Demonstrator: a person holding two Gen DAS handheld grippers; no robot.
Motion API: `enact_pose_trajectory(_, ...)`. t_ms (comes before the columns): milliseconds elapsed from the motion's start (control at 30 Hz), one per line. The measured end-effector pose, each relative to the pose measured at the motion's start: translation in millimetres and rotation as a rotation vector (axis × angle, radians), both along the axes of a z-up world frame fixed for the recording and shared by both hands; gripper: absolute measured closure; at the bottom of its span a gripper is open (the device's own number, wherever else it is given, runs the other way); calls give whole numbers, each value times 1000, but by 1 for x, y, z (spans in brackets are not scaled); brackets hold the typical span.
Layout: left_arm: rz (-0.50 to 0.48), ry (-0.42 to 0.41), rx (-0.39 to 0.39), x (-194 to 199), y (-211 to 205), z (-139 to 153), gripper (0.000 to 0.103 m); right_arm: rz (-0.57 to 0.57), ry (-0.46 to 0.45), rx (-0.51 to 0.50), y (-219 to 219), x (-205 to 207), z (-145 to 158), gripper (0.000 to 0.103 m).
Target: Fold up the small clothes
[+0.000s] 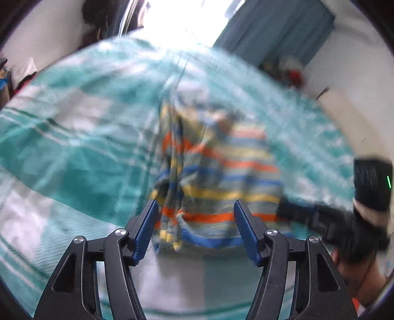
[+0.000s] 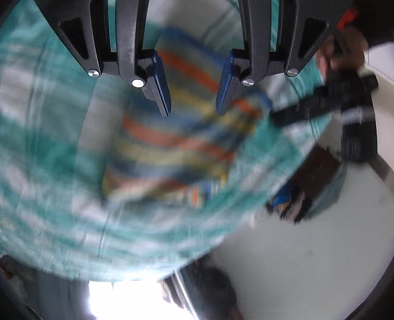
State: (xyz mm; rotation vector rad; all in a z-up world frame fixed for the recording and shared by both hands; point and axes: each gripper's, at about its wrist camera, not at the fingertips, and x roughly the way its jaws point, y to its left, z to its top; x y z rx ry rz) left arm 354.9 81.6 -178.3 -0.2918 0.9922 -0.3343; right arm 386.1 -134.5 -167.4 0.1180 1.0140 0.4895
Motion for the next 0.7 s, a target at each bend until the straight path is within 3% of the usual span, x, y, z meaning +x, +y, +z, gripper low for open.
enact_pose_trajectory(33, 2, 55, 26, 6, -2, -11, 56, 7, 49, -30, 5, -4, -21, 64)
enact_pose_trajectory(67, -1, 92, 25, 11, 2, -17, 62, 9, 76, -54, 8, -8, -37, 64)
enact_pose_trajectory(100, -1, 87, 9, 9, 8, -12, 63, -3, 41, -69, 9, -14, -41, 64)
enact_pose_trajectory(167, 9, 14, 12, 3, 22, 12, 48, -5, 15, -60, 9, -13, -28, 63)
enact_pose_trajectory(200, 7, -43, 19, 3, 26, 27, 28, -6, 0, -28, 6, -12, -16, 63)
enact_pose_trajectory(233, -3, -93, 24, 7, 28, 39, 18, -14, -42, 9, -1, -10, -1, 63)
enact_pose_trajectory(333, -56, -109, 81, 45, 12, 43, 18, -38, -121, -7, -13, 14, 28, 61)
enact_pose_trajectory(433, -85, -75, 173, 86, -9, 20, 21, -56, -123, -44, -18, 58, 27, 61)
enact_pose_trajectory(533, -49, -30, 281, 119, -25, -6, 25, -71, -96, -61, -15, 101, 8, 61)
enact_pose_trajectory(700, -33, -26, 308, 116, -24, -19, 21, -88, -26, -125, -13, 144, -47, 59)
